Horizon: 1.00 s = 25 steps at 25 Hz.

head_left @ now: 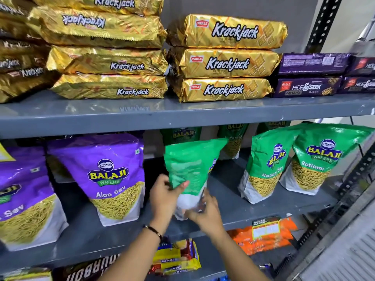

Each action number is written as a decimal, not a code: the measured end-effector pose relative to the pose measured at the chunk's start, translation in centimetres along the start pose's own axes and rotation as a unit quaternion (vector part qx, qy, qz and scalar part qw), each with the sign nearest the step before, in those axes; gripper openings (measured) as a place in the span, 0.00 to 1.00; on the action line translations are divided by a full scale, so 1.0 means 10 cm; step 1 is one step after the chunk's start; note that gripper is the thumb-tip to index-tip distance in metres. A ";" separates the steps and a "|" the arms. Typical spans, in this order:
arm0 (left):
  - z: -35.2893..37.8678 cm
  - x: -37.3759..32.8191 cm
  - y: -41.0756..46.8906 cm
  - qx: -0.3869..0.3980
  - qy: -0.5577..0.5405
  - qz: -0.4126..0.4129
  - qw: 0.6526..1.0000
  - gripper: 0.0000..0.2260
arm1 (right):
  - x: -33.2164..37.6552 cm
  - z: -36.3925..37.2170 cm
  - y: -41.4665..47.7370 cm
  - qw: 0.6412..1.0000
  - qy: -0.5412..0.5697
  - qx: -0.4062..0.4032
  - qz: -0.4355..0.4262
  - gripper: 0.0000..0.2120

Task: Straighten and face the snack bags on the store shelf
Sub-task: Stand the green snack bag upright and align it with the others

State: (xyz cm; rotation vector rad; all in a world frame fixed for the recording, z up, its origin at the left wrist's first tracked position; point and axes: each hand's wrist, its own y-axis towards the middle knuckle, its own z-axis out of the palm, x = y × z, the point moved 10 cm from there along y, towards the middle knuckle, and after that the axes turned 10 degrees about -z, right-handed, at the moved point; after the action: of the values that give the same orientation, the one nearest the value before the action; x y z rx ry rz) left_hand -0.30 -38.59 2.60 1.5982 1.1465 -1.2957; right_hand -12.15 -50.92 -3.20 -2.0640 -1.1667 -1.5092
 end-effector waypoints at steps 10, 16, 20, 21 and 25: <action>-0.09 -0.26 0.13 -0.028 -0.104 0.022 0.994 0.12 | -0.11 -0.25 0.54 0.988 0.120 0.099 -0.002 0.35; 0.26 0.02 0.26 0.067 -0.171 -0.152 0.971 0.04 | -0.26 -0.32 0.90 0.968 0.180 0.172 0.004 0.27; 0.17 0.07 0.14 -0.042 -0.200 -0.120 0.972 0.04 | -0.25 -0.32 0.94 0.967 0.172 0.186 -0.022 0.20; 0.19 0.05 0.10 -0.055 -0.204 -0.117 0.970 0.04 | -0.25 -0.31 0.95 0.969 0.166 0.183 -0.031 0.21; 0.13 0.05 -0.01 -0.108 -0.238 -0.104 0.960 0.04 | -0.30 -0.33 0.92 0.980 0.123 0.150 -0.037 0.22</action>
State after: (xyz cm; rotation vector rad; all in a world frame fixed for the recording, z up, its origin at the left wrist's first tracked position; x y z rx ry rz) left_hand -0.76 -39.69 1.90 0.9541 1.1182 -1.5255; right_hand -7.52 -59.99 -2.84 -1.6055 -1.2928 -1.4673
